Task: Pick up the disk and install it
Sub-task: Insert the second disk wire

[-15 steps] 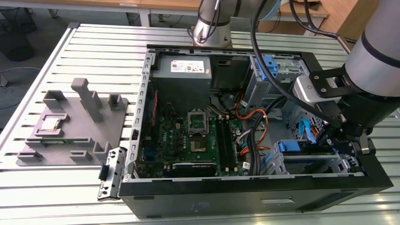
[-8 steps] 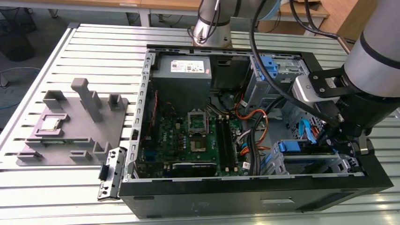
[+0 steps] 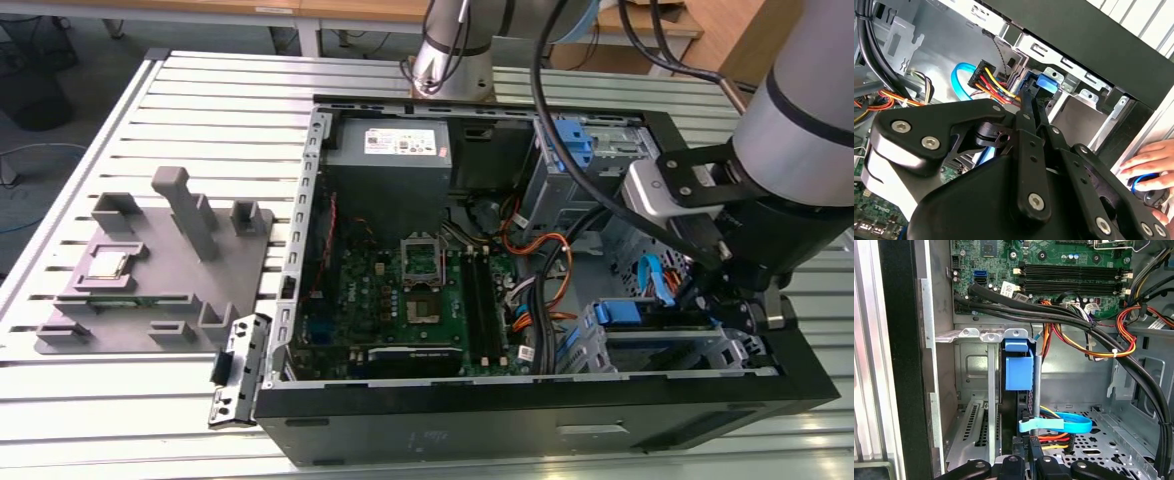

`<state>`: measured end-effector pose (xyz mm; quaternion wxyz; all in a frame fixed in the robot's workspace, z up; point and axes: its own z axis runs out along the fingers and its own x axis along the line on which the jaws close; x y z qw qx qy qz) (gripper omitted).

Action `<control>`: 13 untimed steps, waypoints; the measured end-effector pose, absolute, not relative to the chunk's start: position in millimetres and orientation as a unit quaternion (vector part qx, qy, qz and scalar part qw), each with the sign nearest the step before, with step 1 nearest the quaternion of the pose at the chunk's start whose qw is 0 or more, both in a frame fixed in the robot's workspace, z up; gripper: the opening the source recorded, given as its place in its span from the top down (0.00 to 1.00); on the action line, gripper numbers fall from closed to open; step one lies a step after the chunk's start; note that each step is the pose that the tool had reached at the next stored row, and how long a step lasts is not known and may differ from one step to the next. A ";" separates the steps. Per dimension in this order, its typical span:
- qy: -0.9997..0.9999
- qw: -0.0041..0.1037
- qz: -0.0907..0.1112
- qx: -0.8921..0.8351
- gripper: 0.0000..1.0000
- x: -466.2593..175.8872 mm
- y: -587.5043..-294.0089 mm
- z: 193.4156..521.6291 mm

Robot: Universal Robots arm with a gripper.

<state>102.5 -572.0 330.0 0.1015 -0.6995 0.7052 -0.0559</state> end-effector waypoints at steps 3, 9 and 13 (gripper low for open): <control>0.707 0.101 -0.056 -0.698 0.84 102.5 -571.8 330.0; 0.713 0.101 -0.057 -0.691 0.84 102.6 -571.7 330.0; 0.716 0.101 -0.057 -0.689 0.84 102.8 -571.7 330.0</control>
